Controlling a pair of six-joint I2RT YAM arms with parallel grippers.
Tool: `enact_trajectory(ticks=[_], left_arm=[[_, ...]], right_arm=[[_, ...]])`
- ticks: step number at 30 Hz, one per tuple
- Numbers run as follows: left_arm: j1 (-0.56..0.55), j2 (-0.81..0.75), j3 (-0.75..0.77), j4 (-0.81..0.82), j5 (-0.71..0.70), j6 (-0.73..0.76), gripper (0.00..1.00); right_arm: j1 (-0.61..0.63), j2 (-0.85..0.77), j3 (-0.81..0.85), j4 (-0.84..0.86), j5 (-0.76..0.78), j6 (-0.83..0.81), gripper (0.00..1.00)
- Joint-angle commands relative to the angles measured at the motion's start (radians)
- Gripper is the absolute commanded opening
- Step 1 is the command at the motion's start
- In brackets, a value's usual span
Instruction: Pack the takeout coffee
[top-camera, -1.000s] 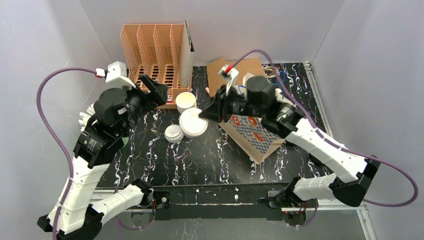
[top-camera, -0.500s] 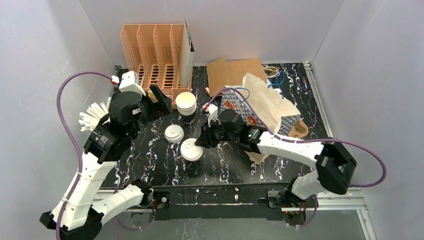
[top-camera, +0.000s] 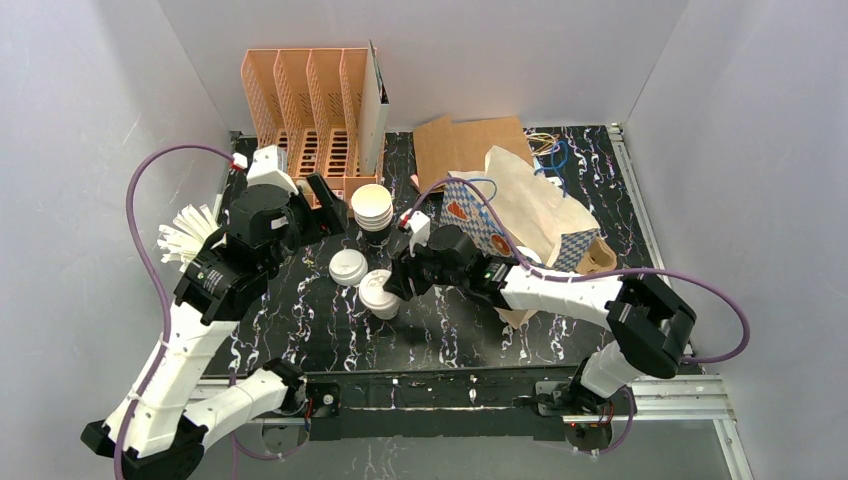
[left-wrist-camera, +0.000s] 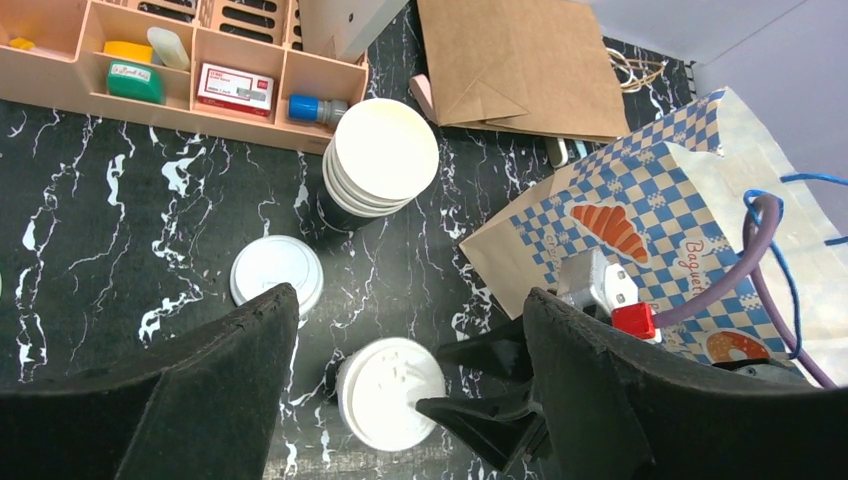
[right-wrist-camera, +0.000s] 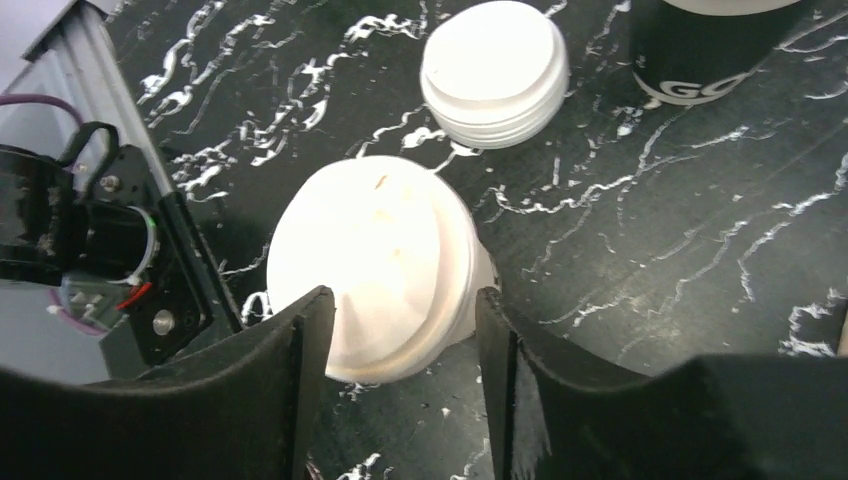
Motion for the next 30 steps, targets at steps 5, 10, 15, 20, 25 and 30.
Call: enact_trajectory(ticks=[5, 10, 15, 20, 25, 30], left_arm=[[0.004, -0.013, -0.022, 0.012, 0.011, -0.010, 0.81], [0.004, -0.010, -0.016, 0.009, 0.000, -0.009, 0.82], [0.004, 0.001, -0.005, -0.019, -0.027, -0.023, 0.82], [0.004, 0.008, 0.016, -0.072, -0.080, -0.062, 0.82], [0.004, -0.005, 0.023, -0.121, -0.142, -0.107, 0.82], [0.004, -0.013, 0.028, -0.148, -0.162, -0.106, 0.84]], right_arm=[[0.006, -0.042, 0.133, -0.164, 0.182, -0.042, 0.97], [0.080, -0.015, 0.274, -0.359, 0.363, -0.096, 0.98], [0.170, 0.095, 0.446, -0.563, 0.457, -0.096, 0.98], [0.197, 0.182, 0.562, -0.652, 0.507, -0.085, 0.98], [0.201, 0.294, 0.691, -0.778, 0.545, -0.095, 0.98], [0.200, 0.343, 0.749, -0.820, 0.478, -0.111, 0.98]])
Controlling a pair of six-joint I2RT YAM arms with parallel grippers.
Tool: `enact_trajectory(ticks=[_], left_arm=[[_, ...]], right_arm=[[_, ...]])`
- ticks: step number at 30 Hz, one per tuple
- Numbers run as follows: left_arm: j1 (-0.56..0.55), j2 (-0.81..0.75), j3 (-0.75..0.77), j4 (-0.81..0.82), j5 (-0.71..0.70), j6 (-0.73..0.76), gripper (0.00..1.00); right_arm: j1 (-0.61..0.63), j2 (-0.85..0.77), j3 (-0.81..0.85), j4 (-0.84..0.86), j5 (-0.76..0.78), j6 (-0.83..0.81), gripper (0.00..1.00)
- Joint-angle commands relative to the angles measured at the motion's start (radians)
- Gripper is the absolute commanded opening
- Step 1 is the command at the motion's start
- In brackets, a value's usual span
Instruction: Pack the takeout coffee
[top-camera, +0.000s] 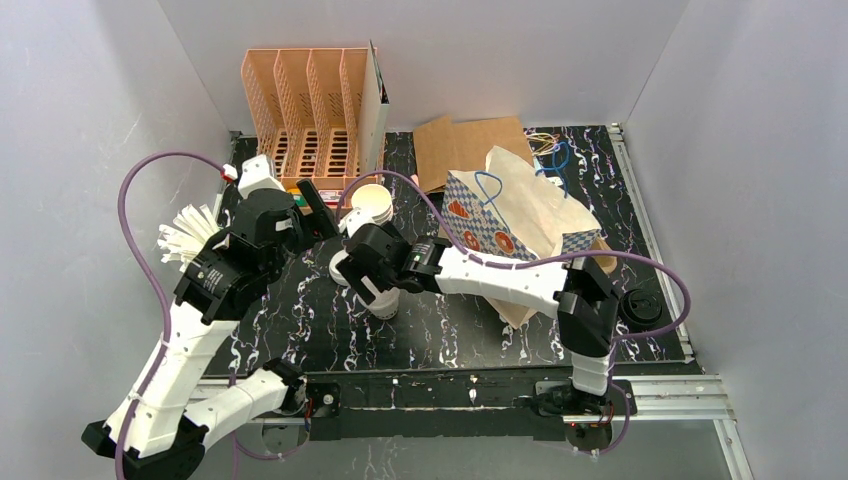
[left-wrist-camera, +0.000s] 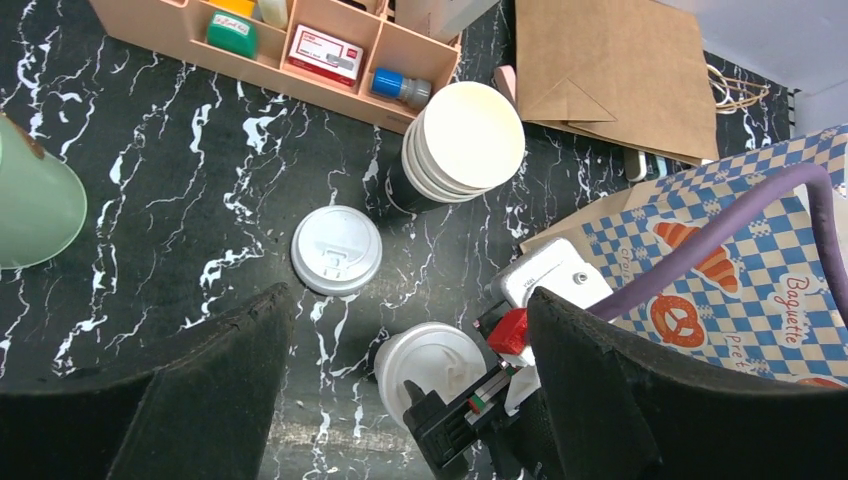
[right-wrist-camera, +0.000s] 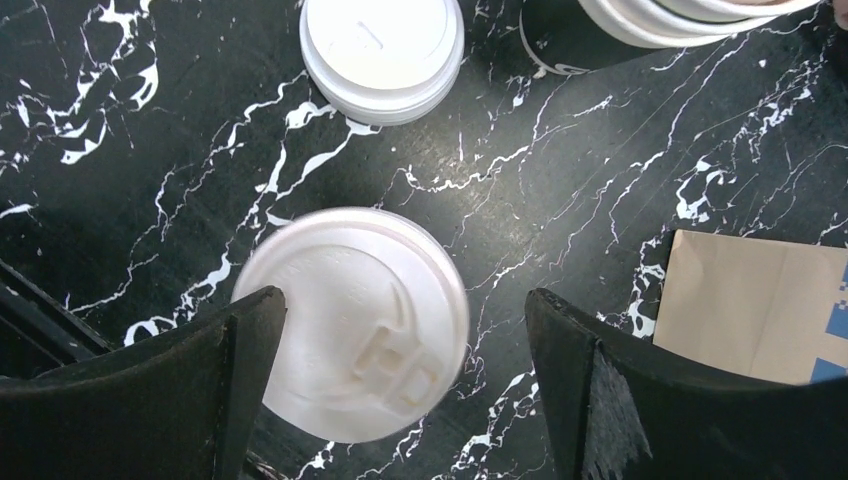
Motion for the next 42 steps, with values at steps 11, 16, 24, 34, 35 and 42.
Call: enact_trajectory(ticks=[11, 16, 24, 34, 35, 42], left_arm=[[-0.002, -0.020, 0.025, -0.031, -0.042, -0.021, 0.86], [-0.002, -0.013, 0.024, -0.032, -0.031, -0.019, 0.87], [-0.002, -0.005, 0.025, -0.041, -0.015, -0.019, 0.88], [-0.002, 0.008, 0.031, -0.042, -0.008, -0.006, 0.90], [-0.002, 0.008, 0.032, -0.042, -0.007, -0.005, 0.90], [-0.002, 0.012, 0.028, -0.036, -0.005, -0.005, 0.90]], right_arm=[[0.005, 0.029, 0.128, -0.131, -0.078, -0.030, 0.98], [0.006, 0.032, 0.151, -0.140, -0.141, -0.056, 0.98], [0.006, 0.072, 0.202, -0.177, -0.197, -0.062, 0.98], [0.004, 0.118, 0.241, -0.206, -0.226, -0.084, 0.98], [0.004, 0.120, 0.243, -0.210, -0.225, -0.087, 0.98], [0.004, 0.140, 0.250, -0.236, -0.211, -0.104, 0.98]])
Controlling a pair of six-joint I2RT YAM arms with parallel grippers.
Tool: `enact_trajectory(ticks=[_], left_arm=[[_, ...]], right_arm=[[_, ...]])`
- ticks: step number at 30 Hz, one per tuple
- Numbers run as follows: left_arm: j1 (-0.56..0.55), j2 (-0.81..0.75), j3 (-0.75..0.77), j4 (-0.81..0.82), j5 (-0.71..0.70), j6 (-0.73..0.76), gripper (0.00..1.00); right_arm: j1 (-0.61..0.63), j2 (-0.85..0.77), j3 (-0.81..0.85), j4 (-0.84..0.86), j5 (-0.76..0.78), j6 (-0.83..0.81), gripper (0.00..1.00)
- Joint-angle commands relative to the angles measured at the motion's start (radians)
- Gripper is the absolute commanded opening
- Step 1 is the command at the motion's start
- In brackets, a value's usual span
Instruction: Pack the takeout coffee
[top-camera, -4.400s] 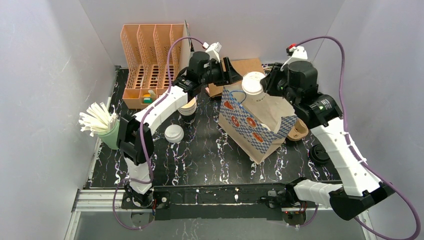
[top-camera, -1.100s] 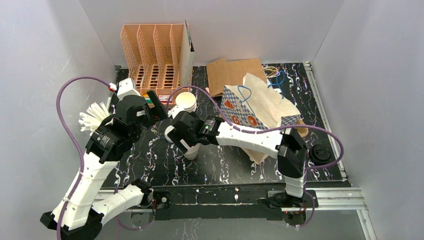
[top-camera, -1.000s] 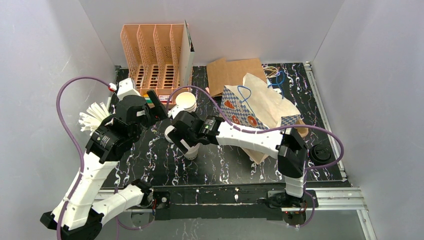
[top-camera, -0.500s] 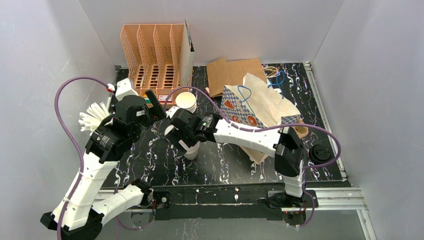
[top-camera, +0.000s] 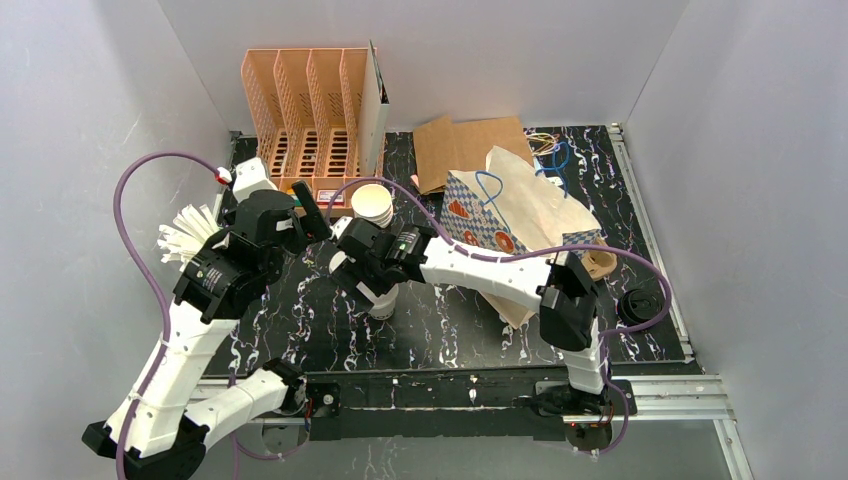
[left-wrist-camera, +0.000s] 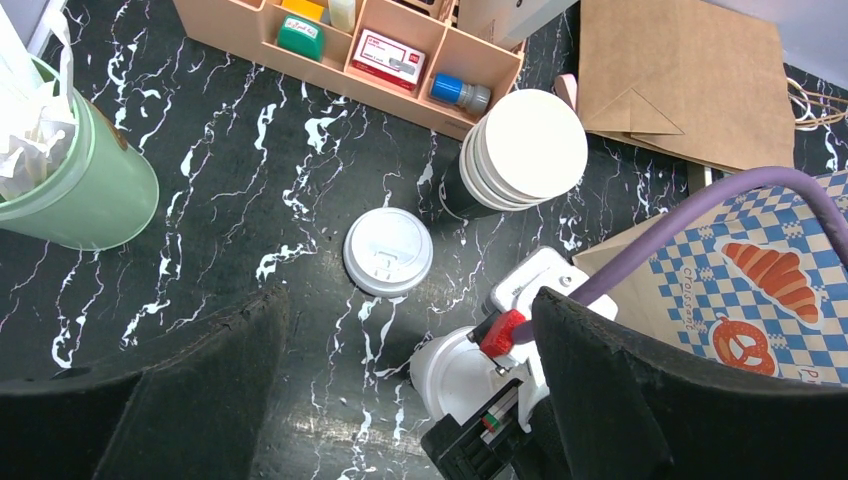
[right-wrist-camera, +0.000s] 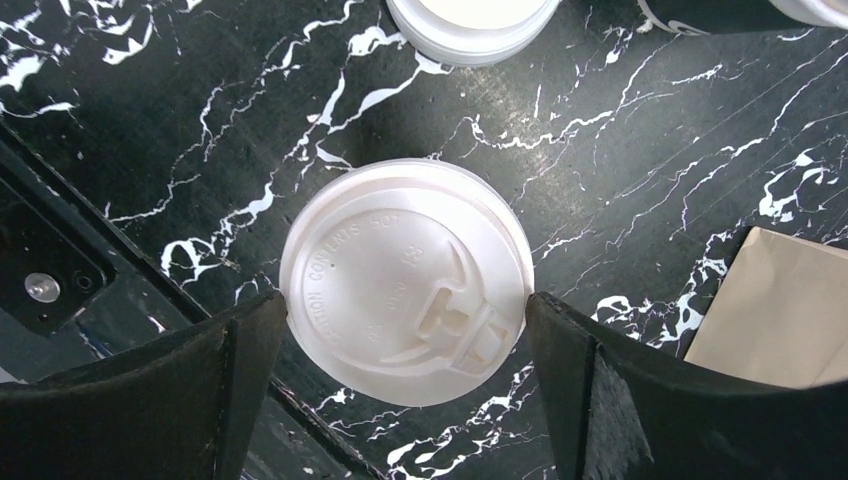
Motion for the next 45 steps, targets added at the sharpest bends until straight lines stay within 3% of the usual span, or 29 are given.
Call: enact_trajectory(ticks=[1, 6, 16, 28, 36, 45], left_arm=[[-0.012, 0.008, 0.020, 0.033, 0.071, -0.012, 0.90], [-0.012, 0.011, 0.021, 0.032, 0.072, -0.010, 0.90], [-0.012, 0.014, 0.020, 0.036, 0.075, -0.006, 0.90], [-0.012, 0.063, 0.020, 0.119, 0.130, 0.013, 0.90], [-0.012, 0.198, 0.054, 0.275, 0.312, 0.036, 0.90], [-0.015, 0.413, 0.160, 0.443, 0.537, 0.044, 0.88]], right_arm=[[0.013, 0.025, 0.049, 0.004, -0.019, -0.064, 0.98], [0.011, 0.030, 0.051, 0.002, -0.020, -0.068, 0.98], [0.008, -0.020, 0.066, 0.017, 0.018, -0.090, 0.83], [0.000, -0.309, 0.071, 0.052, 0.119, -0.144, 0.74], [-0.012, -0.522, 0.131, 0.103, 0.284, -0.247, 0.73], [-0.012, -0.772, 0.019, 0.309, 0.560, -0.381, 0.70]])
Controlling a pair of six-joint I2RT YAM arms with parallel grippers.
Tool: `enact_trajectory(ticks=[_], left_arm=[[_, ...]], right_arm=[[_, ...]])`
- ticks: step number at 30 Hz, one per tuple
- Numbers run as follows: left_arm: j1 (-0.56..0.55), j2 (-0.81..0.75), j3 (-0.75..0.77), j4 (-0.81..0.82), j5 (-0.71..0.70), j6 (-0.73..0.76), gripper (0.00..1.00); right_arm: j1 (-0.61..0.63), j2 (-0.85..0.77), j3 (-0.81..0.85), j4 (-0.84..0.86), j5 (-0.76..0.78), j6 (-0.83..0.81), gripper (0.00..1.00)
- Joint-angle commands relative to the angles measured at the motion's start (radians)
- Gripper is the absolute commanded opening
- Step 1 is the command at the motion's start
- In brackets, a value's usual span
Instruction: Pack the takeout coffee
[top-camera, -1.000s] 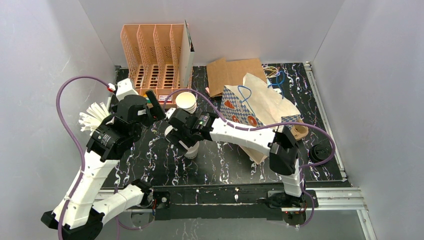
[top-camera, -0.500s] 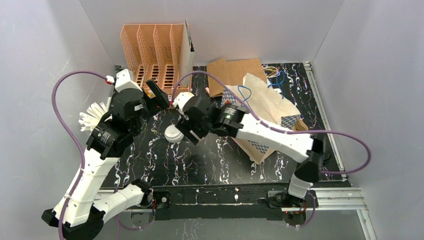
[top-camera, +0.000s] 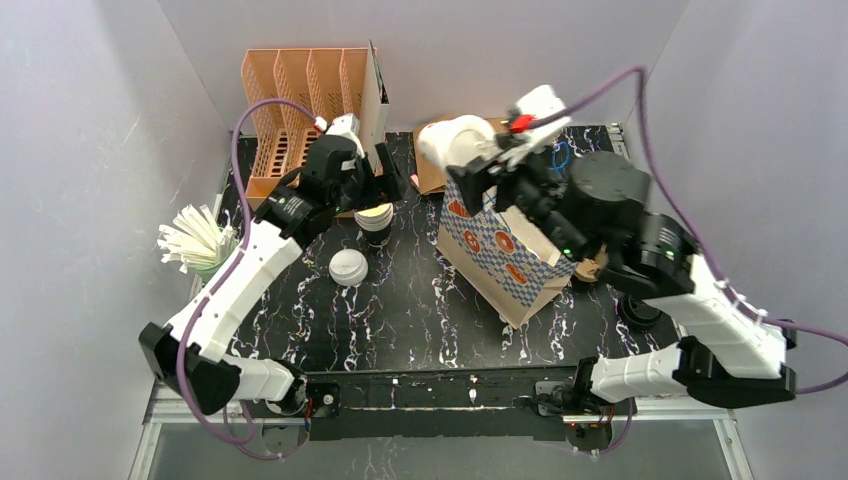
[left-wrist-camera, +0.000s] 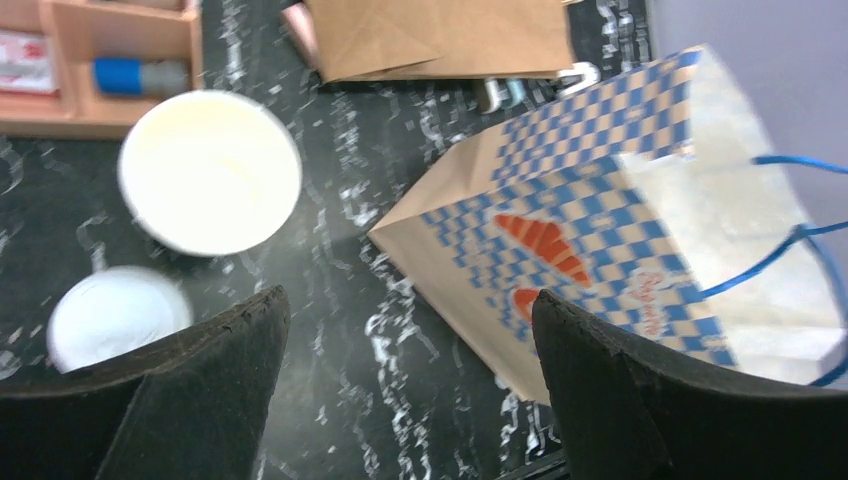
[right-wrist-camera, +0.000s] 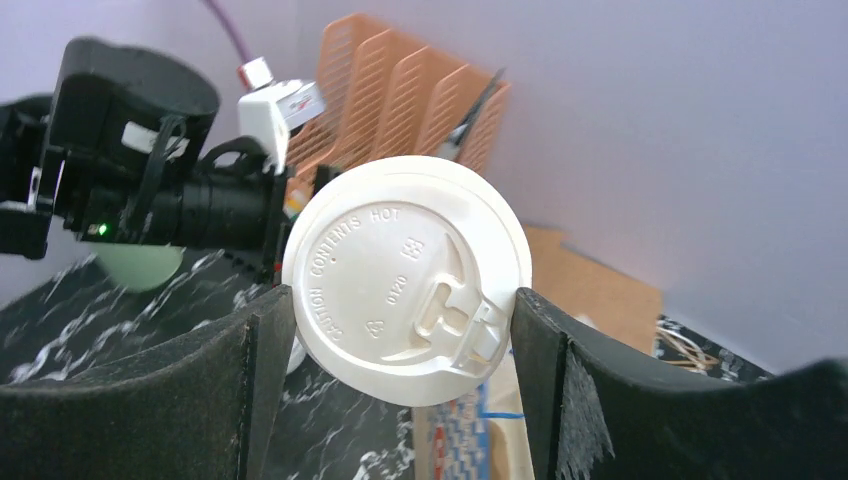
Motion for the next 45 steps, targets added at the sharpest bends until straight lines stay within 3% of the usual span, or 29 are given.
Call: enact_trajectory(ticks=[1, 13, 18, 25, 30, 36, 39, 45], left_arm=[[-0.006, 0.071, 0.096, 0.120, 0.163, 0.018, 0.88], [-0.062, 0.330, 0.298, 0.249, 0.290, 0.117, 0.89], [-0.078, 0.461, 0.405, 0.292, 0.385, 0.210, 0.89], [-0.087, 0.565, 0.534, 0.287, 0.457, 0.338, 0.89], [-0.089, 0.593, 0.552, 0.273, 0.487, 0.359, 0.88], [-0.098, 0.620, 0.567, 0.274, 0.520, 0.364, 0.88], [-0.103, 0.630, 0.572, 0.267, 0.519, 0.366, 0.86], [-0.108, 0.661, 0.605, 0.231, 0.527, 0.369, 0.78]], right_arm=[[-0.001, -0.104, -0.083, 0.136, 0.225, -0.087, 0.71], [-0.001, -0.356, -0.333, -0.021, 0.392, 0.098, 0.63], [-0.001, -0.348, -0.397, -0.131, 0.413, 0.228, 0.62], [-0.001, -0.329, -0.451, -0.134, 0.432, 0.290, 0.59], [-0.010, -0.317, -0.455, -0.171, 0.485, 0.334, 0.56], [-0.042, -0.307, -0.466, -0.217, 0.443, 0.355, 0.53], [-0.133, -0.294, -0.463, -0.190, 0.361, 0.317, 0.51], [-0.547, -0.240, -0.452, -0.144, -0.036, 0.244, 0.48]])
